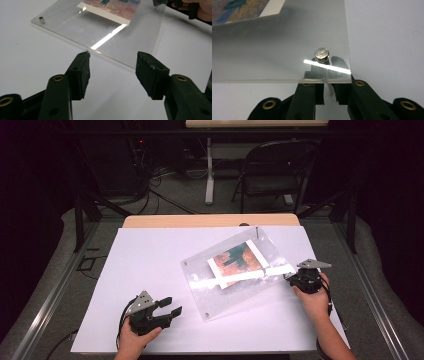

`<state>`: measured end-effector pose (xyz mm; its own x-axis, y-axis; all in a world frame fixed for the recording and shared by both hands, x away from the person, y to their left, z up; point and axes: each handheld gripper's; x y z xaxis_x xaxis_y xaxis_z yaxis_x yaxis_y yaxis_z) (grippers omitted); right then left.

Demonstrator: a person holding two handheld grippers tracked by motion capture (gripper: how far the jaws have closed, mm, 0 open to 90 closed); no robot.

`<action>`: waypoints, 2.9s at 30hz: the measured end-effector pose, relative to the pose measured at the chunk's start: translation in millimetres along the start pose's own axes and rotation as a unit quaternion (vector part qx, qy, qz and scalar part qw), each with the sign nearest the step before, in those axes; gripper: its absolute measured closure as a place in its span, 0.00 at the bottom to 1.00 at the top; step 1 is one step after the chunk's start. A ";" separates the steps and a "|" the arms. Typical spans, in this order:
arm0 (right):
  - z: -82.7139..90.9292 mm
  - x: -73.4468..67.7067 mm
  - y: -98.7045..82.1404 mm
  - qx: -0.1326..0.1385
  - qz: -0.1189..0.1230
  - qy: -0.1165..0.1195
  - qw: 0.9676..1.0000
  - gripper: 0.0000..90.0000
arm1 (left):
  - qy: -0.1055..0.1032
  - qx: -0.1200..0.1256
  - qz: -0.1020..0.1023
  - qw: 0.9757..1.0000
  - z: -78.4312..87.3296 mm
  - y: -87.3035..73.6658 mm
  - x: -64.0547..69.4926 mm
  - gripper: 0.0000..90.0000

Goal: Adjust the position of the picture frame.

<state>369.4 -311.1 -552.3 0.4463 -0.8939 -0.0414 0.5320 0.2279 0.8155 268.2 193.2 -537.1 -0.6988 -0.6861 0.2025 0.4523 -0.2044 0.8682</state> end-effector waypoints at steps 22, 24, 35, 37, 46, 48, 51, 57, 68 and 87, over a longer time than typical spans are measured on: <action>54.9 -56.2 -4.6 0.013 0.016 0.059 0.998 0.91 | -0.067 -0.071 -0.014 0.995 -46.2 13.0 59.8 1.00; 57.4 -59.0 -4.7 0.018 0.020 0.062 0.998 0.91 | -0.062 -0.082 -0.017 0.995 -49.7 10.8 62.9 1.00; 63.2 -64.4 -5.2 0.030 0.014 0.076 0.997 0.92 | -0.028 -0.107 -0.008 0.994 -48.3 2.9 57.4 1.00; 64.8 -66.7 -5.9 0.030 0.012 0.079 0.996 0.92 | -0.024 -0.111 0.000 0.994 -47.9 2.8 54.3 1.00; 67.2 -71.2 -7.3 0.035 0.010 0.087 0.996 0.92 | -0.006 -0.106 0.030 0.994 -42.3 2.7 43.8 1.00; 67.1 -72.3 -8.0 0.036 0.011 0.090 0.995 0.92 | -0.005 -0.106 0.033 0.994 -41.5 2.7 42.4 1.00; 65.5 -77.9 -8.1 0.031 0.019 0.096 0.995 0.92 | 0.000 -0.102 0.042 0.994 -38.9 3.7 37.3 1.00; 56.1 -94.7 -8.8 0.015 0.044 0.114 0.992 0.93 | 0.021 -0.085 0.072 0.993 -29.1 7.1 15.7 1.00; 51.7 -126.6 -8.9 0.015 0.070 0.148 0.986 0.94 | 0.051 -0.087 0.093 0.991 -34.5 16.0 -14.4 1.00; 39.8 -171.3 -13.9 0.013 0.079 0.195 0.978 0.95 | 0.098 -0.090 0.110 0.985 -64.1 39.1 -62.5 1.00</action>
<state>257.0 -176.4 -533.6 0.7647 -0.6320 -0.1261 0.4181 0.3375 0.8434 365.0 183.3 -544.8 -0.4603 -0.8455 0.2707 0.6844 -0.1437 0.7148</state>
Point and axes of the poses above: each handheld gripper's, and its own axes: z roughly backward along the jaws, y roughly out of its top, x roughly to its right, and after that the axes turned 2 degrees about x, right-handed
